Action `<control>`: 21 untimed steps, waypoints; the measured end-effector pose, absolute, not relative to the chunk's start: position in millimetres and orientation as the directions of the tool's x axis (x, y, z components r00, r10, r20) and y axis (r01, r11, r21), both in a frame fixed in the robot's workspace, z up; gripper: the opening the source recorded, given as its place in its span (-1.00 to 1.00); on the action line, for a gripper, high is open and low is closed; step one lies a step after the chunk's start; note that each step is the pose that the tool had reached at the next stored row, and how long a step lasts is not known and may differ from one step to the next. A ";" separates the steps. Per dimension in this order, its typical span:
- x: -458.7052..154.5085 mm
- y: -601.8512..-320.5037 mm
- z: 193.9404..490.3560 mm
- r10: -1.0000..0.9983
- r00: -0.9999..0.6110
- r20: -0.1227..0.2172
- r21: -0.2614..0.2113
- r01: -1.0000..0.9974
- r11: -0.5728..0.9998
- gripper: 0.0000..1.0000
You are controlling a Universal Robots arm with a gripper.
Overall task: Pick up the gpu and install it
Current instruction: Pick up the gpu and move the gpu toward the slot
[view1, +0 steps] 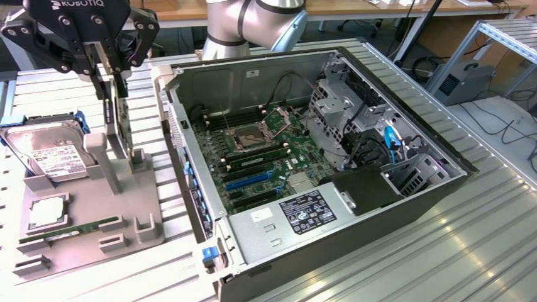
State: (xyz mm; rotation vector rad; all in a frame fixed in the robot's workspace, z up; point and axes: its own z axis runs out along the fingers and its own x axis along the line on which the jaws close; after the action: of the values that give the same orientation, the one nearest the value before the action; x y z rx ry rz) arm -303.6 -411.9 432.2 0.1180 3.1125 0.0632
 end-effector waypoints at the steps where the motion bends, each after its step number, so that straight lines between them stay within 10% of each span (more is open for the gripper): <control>1: -303.3 -411.9 432.2 0.076 -0.997 -0.025 0.041 0.075 0.996 -0.45; 21: -297.4 -411.9 432.2 0.076 -0.997 -0.025 0.041 0.075 0.996 -0.45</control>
State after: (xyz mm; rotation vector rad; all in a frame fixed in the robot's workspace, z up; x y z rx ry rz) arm -297.4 -411.9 432.2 0.1179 3.1125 0.0631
